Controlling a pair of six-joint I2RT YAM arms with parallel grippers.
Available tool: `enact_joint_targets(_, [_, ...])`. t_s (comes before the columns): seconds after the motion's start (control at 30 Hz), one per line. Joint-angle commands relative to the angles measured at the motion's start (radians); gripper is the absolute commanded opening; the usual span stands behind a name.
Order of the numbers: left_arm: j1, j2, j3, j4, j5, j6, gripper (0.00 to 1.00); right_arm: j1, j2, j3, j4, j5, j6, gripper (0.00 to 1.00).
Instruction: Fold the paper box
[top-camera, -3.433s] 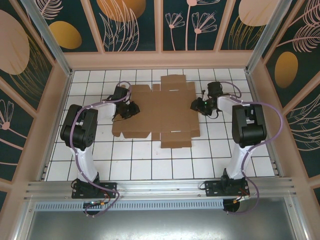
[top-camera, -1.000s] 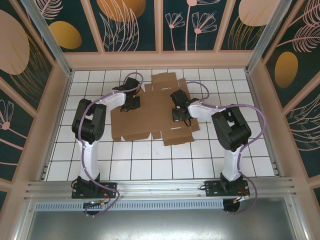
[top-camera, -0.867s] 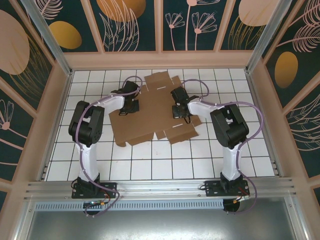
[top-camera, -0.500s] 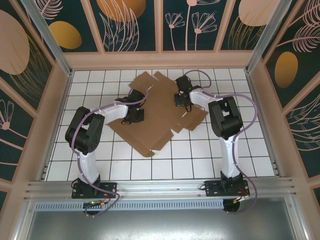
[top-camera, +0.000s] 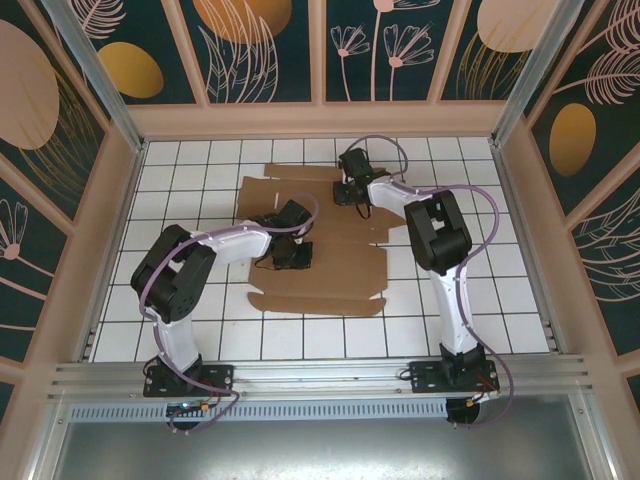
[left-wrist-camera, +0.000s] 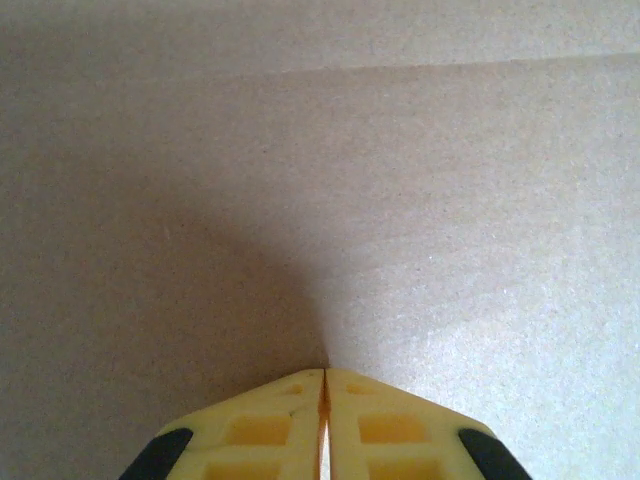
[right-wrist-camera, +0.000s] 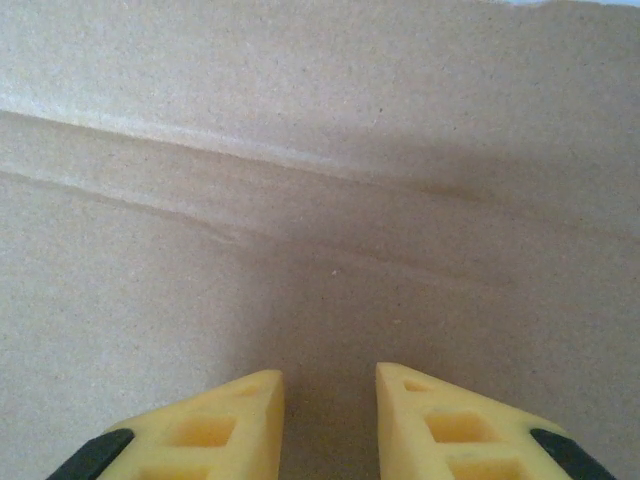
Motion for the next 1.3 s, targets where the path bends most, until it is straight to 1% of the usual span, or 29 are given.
enact_joint_targets(0.0, [-0.025, 0.067, -0.027, 0.058, 0.068, -0.021, 0.11, 0.063, 0.014, -0.093, -0.118, -0.157, 0.005, 0.3])
enact_joint_targets(0.13, [-0.028, 0.058, -0.043, 0.063, 0.044, -0.019, 0.1, 0.064, -0.028, -0.167, -0.085, -0.122, 0.036, 0.29])
enact_joint_targets(0.27, [-0.029, 0.026, -0.063, 0.082, 0.068, -0.021, 0.12, 0.064, -0.08, -0.227, -0.041, -0.15, 0.054, 0.29])
enact_joint_targets(0.33, [-0.027, 0.002, -0.037, 0.053, 0.042, 0.001, 0.14, 0.064, -0.113, -0.232, -0.035, -0.149, 0.052, 0.3])
enact_joint_targets(0.4, [-0.026, -0.04, 0.006, 0.017, 0.011, 0.027, 0.18, 0.059, -0.17, -0.24, -0.023, -0.132, 0.063, 0.36])
enact_joint_targets(0.5, [-0.017, -0.094, 0.1, -0.01, 0.007, 0.038, 0.26, 0.031, -0.273, -0.235, 0.001, -0.165, 0.095, 0.45])
enact_joint_targets(0.6, [-0.017, -0.101, 0.22, -0.021, 0.029, 0.031, 0.34, 0.003, -0.352, -0.207, 0.007, -0.164, 0.109, 0.51])
enact_joint_targets(0.67, [-0.008, -0.09, 0.274, 0.003, 0.043, 0.014, 0.38, -0.025, -0.387, -0.207, 0.025, -0.159, 0.11, 0.52])
enact_joint_targets(0.77, [0.049, -0.014, 0.368, 0.025, 0.076, -0.032, 0.42, -0.107, -0.445, -0.272, 0.114, -0.185, 0.109, 0.53])
enact_joint_targets(0.83, [0.101, 0.064, 0.445, 0.034, 0.099, -0.056, 0.43, -0.178, -0.434, -0.249, 0.082, -0.207, 0.129, 0.54])
enact_joint_targets(0.9, [0.143, 0.144, 0.527, 0.036, 0.105, -0.07, 0.44, -0.242, -0.413, -0.24, 0.086, -0.274, 0.127, 0.58])
enact_joint_targets(0.93, [0.156, 0.19, 0.577, 0.025, 0.103, -0.07, 0.44, -0.26, -0.402, -0.236, 0.091, -0.289, 0.125, 0.6])
enact_joint_targets(1.0, [0.179, 0.304, 0.706, -0.009, 0.122, -0.06, 0.44, -0.294, -0.365, -0.206, 0.085, -0.291, 0.117, 0.61])
enact_joint_targets(1.03, [0.186, 0.363, 0.778, -0.039, 0.106, -0.058, 0.43, -0.309, -0.338, -0.184, 0.077, -0.303, 0.114, 0.61])
enact_joint_targets(1.1, [0.195, 0.463, 0.892, -0.074, 0.1, -0.047, 0.42, -0.329, -0.282, -0.135, 0.065, -0.324, 0.114, 0.69])
enact_joint_targets(1.13, [0.2, 0.515, 0.95, -0.094, 0.096, -0.048, 0.41, -0.335, -0.251, -0.11, 0.061, -0.333, 0.117, 0.71])
enact_joint_targets(1.2, [0.212, 0.591, 1.029, -0.119, 0.095, -0.053, 0.4, -0.34, -0.191, -0.048, 0.038, -0.335, 0.115, 0.72])
enact_joint_targets(1.27, [0.218, 0.645, 1.071, -0.124, 0.104, -0.061, 0.37, -0.341, -0.129, 0.018, 0.009, -0.339, 0.107, 0.72])
